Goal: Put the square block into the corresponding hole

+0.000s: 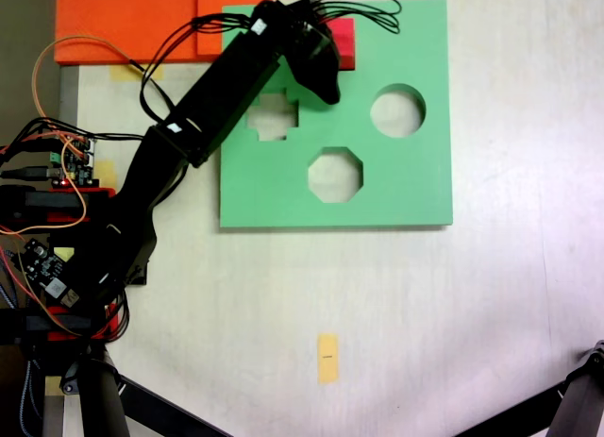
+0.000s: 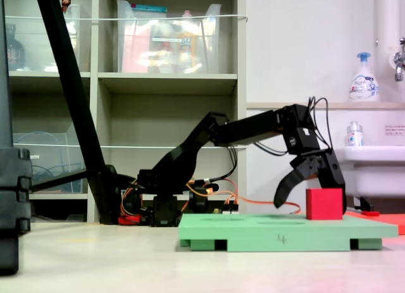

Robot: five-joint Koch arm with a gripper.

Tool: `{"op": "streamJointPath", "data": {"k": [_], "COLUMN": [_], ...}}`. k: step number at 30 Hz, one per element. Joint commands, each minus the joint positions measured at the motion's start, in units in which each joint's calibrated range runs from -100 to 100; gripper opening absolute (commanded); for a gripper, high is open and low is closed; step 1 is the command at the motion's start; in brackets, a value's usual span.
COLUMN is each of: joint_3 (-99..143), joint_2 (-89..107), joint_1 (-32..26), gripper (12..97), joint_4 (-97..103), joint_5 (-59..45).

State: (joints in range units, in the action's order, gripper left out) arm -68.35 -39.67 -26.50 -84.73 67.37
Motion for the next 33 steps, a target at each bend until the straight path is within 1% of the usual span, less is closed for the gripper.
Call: {"op": "streamJointPath", "data": {"k": [1,5,9,12,15,17,26,28,29,31,32,33], "joint_3": [-3.1,-3.1,-3.1,-3.1,-3.1,-3.0,-1.9,3.6,9.3,25.9,35.5,45.5], "joint_2": [9.1,21.4,35.8,45.4,51.5,54.5,61.7,68.7,74.0,88.1,95.3,102.5], "joint_1": [0.3,0.6,1.7,3.3,6.4,10.1,21.5,23.6,24.3,26.0,26.6,27.1], "gripper": [86.9,86.9,86.9,86.8,86.8,86.6,86.4,86.1,84.5,73.5,71.0,71.0], "joint_4": [1.5,-4.2,-10.2,-14.1,-15.3,-15.3,-15.3,-15.3,-15.1,-0.6,7.1,15.3], "joint_5": [-0.8,-2.4,-13.1,-19.1,-23.9,-27.9,-34.4,-35.7,-36.4,-37.9,-38.8,-40.7]}}
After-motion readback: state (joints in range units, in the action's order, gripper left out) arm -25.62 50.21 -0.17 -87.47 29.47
